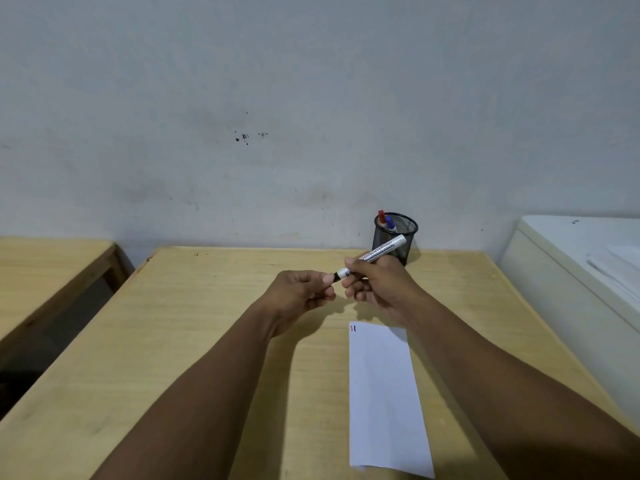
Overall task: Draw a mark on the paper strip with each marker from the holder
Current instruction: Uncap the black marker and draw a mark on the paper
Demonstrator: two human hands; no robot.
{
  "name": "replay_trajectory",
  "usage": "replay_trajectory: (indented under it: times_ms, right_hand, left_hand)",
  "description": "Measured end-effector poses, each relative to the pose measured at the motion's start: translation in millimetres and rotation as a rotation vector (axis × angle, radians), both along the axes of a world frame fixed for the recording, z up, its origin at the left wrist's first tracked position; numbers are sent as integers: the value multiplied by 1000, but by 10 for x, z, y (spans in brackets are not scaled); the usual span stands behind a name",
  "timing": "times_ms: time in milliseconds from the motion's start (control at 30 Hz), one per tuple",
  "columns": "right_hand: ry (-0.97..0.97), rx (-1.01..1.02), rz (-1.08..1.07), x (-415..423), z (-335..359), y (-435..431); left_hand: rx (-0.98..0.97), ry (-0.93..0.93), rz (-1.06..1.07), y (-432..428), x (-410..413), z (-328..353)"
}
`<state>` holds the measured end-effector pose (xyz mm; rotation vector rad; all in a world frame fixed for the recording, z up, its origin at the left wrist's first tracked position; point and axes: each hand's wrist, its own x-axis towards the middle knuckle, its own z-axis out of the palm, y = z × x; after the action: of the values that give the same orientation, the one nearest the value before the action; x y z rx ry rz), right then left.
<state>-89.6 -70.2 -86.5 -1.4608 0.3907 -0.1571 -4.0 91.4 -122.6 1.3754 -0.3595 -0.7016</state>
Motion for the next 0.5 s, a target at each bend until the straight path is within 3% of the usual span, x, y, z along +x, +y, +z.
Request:
replay_trajectory:
  times_ms: [167, 233, 367, 500]
  right_hand:
    - [-62, 76, -185, -101, 72, -277]
    - [-52, 5, -199, -219, 157, -456]
    - [62, -125, -36, -354, 73, -364]
    - [64, -137, -90, -430, -237, -145]
  left_hand:
    - [-68, 118, 120, 194, 39, -128]
    - [-51, 122, 177, 358, 84, -177]
    - [403, -324, -23, 270, 17, -49]
    - [607, -595, -168, 76, -115, -6]
